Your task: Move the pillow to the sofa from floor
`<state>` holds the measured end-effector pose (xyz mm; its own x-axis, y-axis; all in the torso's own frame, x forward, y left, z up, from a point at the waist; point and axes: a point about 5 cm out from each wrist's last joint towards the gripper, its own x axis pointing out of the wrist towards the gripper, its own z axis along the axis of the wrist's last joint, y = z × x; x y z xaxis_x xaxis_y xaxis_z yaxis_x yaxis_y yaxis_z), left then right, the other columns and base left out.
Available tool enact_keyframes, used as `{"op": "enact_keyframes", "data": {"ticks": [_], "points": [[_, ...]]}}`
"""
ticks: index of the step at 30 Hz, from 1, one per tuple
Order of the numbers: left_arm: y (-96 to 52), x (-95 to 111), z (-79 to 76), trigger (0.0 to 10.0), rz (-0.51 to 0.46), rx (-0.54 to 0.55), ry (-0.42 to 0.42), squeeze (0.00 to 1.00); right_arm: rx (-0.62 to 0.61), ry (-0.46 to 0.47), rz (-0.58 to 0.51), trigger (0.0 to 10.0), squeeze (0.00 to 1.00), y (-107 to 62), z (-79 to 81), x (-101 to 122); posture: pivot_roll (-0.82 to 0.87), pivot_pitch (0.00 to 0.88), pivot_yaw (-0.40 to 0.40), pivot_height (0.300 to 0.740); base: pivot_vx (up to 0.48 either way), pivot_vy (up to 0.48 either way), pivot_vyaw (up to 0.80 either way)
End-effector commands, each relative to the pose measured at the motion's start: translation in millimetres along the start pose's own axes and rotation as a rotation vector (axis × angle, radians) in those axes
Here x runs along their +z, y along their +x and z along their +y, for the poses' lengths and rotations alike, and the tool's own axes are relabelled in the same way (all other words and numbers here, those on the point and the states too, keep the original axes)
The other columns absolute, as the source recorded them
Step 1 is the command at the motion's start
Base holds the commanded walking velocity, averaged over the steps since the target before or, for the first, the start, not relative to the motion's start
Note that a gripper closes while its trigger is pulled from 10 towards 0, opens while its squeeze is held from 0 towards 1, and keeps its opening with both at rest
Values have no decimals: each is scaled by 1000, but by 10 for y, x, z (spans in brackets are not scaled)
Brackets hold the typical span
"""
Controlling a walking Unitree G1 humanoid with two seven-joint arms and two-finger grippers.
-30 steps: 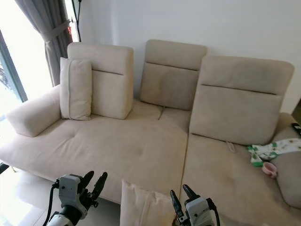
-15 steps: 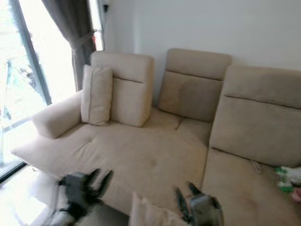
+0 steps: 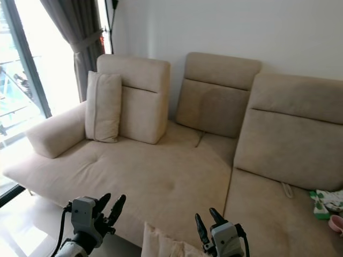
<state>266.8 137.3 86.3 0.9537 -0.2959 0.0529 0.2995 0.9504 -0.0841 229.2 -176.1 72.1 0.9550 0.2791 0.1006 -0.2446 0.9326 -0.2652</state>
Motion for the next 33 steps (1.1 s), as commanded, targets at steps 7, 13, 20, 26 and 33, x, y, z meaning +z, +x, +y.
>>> {"op": "enact_keyframes", "data": {"ticks": [7, 13, 20, 26, 33], "points": [[101, -10, -19, 10000, 10, -70, -2, 0, -27, -27, -8, 10000, 0, 71, -7, 37, 25, 0, -5, 740, 0, 0, 0], [166, -27, -98, 10000, 5, -107, -13, 0, -41, -44, -24, 10000, 0, 94, -4, 87, 17, 0, -7, 740, 0, 0, 0], [174, -70, -127, 10000, 13, -116, -11, 0, -53, -46, -18, 10000, 0, 68, 0, 89, 10, 0, -9, 715, 0, 0, 0], [183, -80, -115, 10000, 14, -119, -5, 0, -53, -47, -17, 10000, 0, 77, 4, 94, 11, 0, -10, 700, 0, 0, 0], [198, -88, -99, 10000, 14, -115, 1, 0, -52, -43, -11, 10000, 0, 86, 7, 93, 11, 0, -11, 675, 0, 0, 0]]}}
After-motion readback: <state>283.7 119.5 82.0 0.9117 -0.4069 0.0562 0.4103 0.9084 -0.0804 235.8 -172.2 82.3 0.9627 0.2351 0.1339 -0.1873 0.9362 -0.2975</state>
